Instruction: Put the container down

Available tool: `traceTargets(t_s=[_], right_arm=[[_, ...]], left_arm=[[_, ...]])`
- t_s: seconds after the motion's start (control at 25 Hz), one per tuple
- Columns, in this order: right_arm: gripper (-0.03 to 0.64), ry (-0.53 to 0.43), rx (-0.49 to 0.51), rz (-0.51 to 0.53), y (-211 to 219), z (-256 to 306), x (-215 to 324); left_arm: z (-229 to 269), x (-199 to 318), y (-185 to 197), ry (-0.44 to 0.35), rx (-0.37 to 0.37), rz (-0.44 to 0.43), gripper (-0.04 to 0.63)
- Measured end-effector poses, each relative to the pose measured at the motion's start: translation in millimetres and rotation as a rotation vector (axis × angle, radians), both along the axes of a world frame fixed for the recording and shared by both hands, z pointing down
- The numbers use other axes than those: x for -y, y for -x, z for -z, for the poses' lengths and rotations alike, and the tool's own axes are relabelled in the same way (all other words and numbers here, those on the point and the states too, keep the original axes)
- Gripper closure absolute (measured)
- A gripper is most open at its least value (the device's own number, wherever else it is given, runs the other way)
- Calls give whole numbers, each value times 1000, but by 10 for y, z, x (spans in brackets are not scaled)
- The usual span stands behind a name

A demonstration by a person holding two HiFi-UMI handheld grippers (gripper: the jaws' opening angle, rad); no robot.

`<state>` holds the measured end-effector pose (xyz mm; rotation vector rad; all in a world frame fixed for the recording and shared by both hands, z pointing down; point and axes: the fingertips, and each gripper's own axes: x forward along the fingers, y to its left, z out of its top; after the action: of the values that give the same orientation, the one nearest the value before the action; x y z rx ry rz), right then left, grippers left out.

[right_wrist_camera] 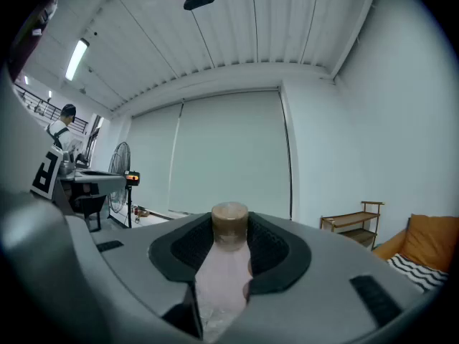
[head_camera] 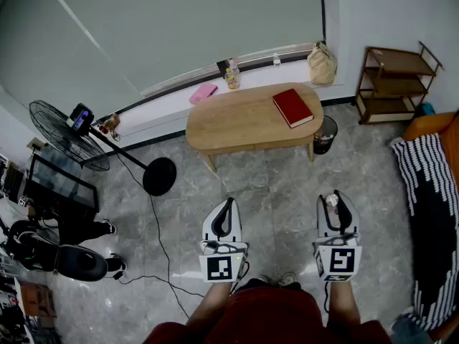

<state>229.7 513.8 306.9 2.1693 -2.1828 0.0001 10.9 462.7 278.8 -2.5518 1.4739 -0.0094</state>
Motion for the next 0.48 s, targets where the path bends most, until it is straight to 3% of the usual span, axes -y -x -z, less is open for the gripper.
traceTargets(t_s=[0.2, 0.48], right_arm=[[476, -14, -17, 26, 179, 68, -127], [476, -9, -39, 42, 672, 140, -153]], left_arm=[[101, -124, 88, -31, -7, 0, 591], [94, -178, 501, -16, -38, -17, 591]])
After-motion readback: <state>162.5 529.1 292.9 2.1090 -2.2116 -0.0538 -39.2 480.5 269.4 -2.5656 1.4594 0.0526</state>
